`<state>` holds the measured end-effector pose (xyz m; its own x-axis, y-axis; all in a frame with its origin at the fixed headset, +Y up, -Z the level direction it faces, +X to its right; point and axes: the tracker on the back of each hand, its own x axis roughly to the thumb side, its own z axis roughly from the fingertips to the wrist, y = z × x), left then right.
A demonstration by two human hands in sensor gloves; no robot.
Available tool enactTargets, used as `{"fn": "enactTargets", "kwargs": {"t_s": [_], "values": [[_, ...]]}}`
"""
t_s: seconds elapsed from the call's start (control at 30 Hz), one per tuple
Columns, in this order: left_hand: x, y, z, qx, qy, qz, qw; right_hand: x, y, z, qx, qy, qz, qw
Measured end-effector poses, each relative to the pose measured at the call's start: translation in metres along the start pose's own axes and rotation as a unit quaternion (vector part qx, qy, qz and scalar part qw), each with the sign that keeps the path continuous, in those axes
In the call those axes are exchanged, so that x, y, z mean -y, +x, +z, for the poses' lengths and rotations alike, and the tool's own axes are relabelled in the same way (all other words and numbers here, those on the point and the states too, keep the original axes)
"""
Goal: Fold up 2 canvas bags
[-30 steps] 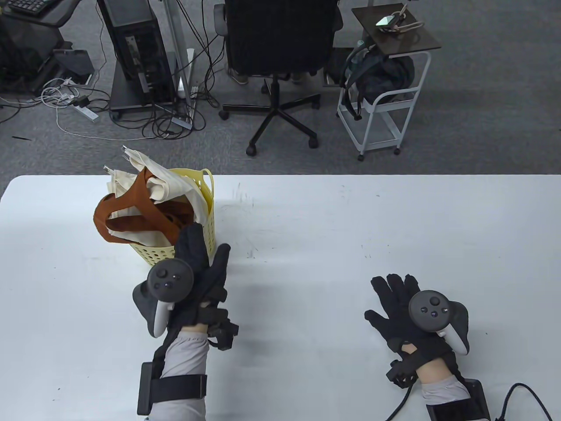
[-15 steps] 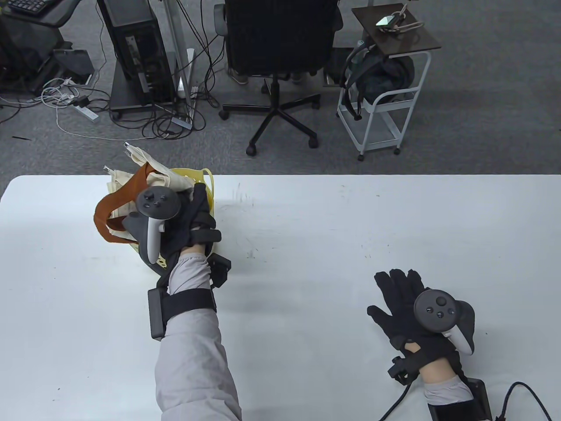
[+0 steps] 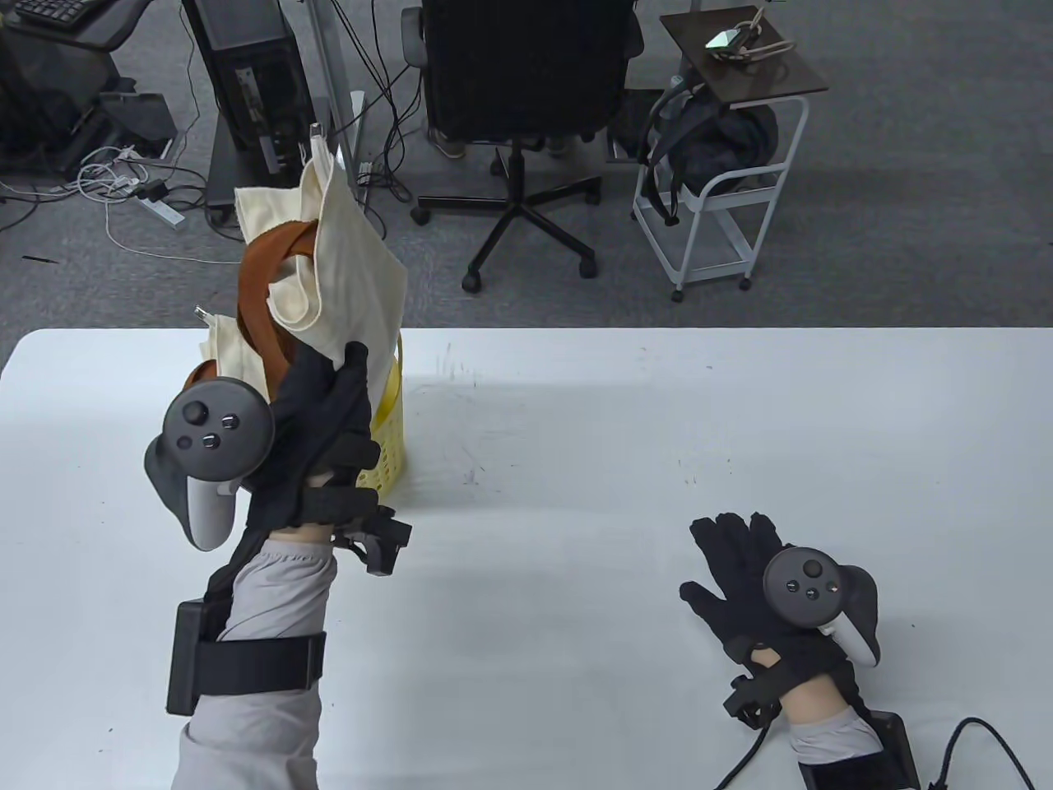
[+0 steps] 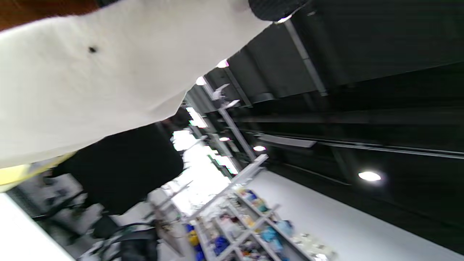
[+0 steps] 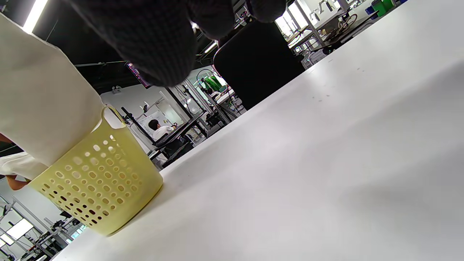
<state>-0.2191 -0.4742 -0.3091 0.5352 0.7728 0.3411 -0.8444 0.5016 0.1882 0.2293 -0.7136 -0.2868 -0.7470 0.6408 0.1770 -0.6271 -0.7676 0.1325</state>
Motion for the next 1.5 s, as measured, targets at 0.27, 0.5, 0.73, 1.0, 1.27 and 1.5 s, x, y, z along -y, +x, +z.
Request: {"fn": "enactTargets", "kwargs": {"t_s": [0.27, 0.5, 0.73, 1.0, 1.27, 1.5], "values": [[0.022, 0.034, 0.019, 0.084, -0.075, 0.103, 0.988, -0.002, 0.003, 0.003, 0.022, -0.005, -0.019, 1.000], [0.100, -0.023, 0.024, 0.024, -0.263, 0.257, 0.930, -0.002, -0.006, 0.004, 0.041, 0.015, -0.246, 0.968], [0.170, -0.066, 0.047, -0.038, -0.351, 0.413, 0.839, -0.005, -0.003, 0.001, 0.084, 0.087, -0.383, 0.916], [0.193, -0.112, 0.048, -0.118, -0.334, 0.448, 0.820, -0.007, 0.002, -0.006, 0.121, 0.115, -0.412, 0.896], [0.196, -0.143, 0.057, -0.216, -0.264, 0.344, 0.875, -0.007, -0.003, -0.005, 0.101, 0.078, -0.417, 0.900], [0.206, -0.116, 0.058, -0.167, -0.293, 0.239, 0.911, -0.010, -0.003, -0.005, 0.081, 0.048, -0.412, 0.906]]}}
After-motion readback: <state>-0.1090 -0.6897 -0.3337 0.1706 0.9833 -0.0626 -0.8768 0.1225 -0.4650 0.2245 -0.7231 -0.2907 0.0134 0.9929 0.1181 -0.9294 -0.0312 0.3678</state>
